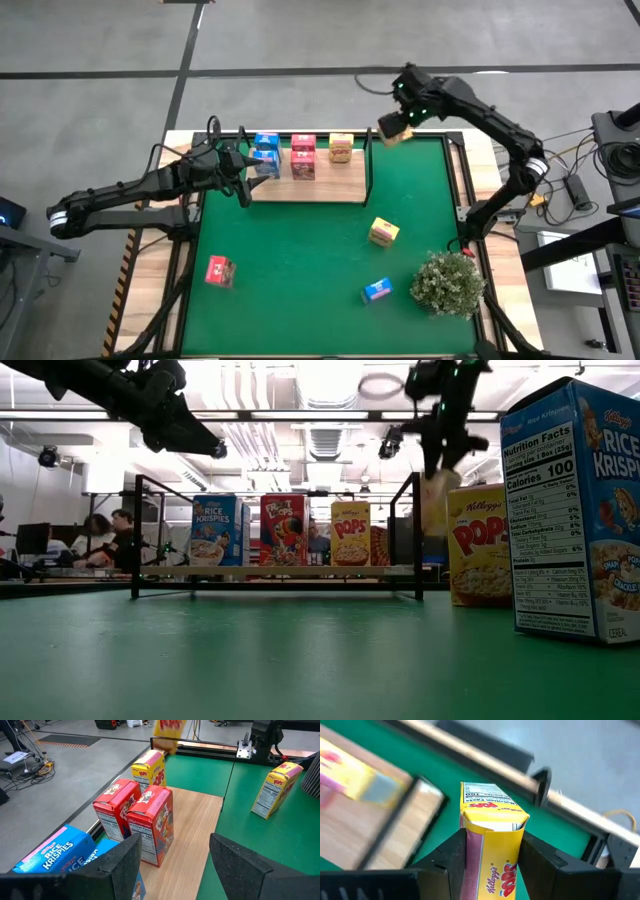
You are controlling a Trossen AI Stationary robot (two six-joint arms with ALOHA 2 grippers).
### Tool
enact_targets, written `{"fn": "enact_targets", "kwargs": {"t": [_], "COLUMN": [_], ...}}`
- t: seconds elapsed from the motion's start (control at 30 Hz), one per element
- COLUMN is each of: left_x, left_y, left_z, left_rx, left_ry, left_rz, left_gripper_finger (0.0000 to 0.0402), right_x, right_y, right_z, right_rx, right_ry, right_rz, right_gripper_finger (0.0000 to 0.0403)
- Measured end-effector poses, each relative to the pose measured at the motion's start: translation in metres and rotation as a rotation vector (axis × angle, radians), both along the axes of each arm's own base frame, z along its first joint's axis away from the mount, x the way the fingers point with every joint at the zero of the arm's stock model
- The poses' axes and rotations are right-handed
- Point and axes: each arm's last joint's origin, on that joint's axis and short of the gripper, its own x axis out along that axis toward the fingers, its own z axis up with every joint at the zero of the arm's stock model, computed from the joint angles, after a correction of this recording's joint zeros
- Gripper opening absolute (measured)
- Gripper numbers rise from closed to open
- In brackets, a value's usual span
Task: Stack cereal on shelf
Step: Put the top yellow cereal box on the shelf aligned with the other yellow cereal box
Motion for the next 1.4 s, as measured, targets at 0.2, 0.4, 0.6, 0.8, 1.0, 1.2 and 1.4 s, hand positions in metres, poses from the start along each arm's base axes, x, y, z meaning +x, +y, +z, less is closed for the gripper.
{"fn": "enact_targets", "kwargs": {"t": [0.2, 0.4, 0.6, 0.8, 1.0, 1.2, 1.4], "left_x": [0.000, 0.000, 0.000, 0.000, 0.000, 0.000, 0.000], "left_y": [0.000, 0.000, 0.000, 0.000, 0.000, 0.000, 0.000], "left_z": [0.000, 0.000, 0.000, 0.001, 0.001, 0.001, 0.001], "left_rx": [0.000, 0.001, 0.002, 0.003, 0.003, 0.006, 0.006], "left_ry": [-0.001, -0.002, -0.004, -0.006, -0.006, -0.005, -0.005], "left_rz": [0.000, 0.000, 0.000, 0.000, 0.000, -0.002, -0.001], "left_gripper_finger": [0.0217, 0.0217, 0.0217, 0.0217, 0.0217, 0.0217, 0.0217], "right_x": [0.003, 0.033, 0.071, 0.107, 0.134, 0.153, 0.167], "right_y": [0.023, 0.060, 0.099, 0.119, 0.115, 0.105, 0.096], "right_z": [0.050, 0.076, 0.077, 0.052, 0.015, -0.022, -0.047], "right_rx": [-0.137, -0.214, -0.227, -0.195, -0.127, -0.058, -0.078], "right_ry": [-0.158, -0.252, -0.241, -0.134, 0.008, 0.152, 0.259], "right_rz": [0.058, 0.259, 0.504, 0.673, 0.714, 0.737, 0.749], "right_gripper_finger": [0.0146, 0.0147, 0.0148, 0.0148, 0.0148, 0.0148, 0.0148]}}
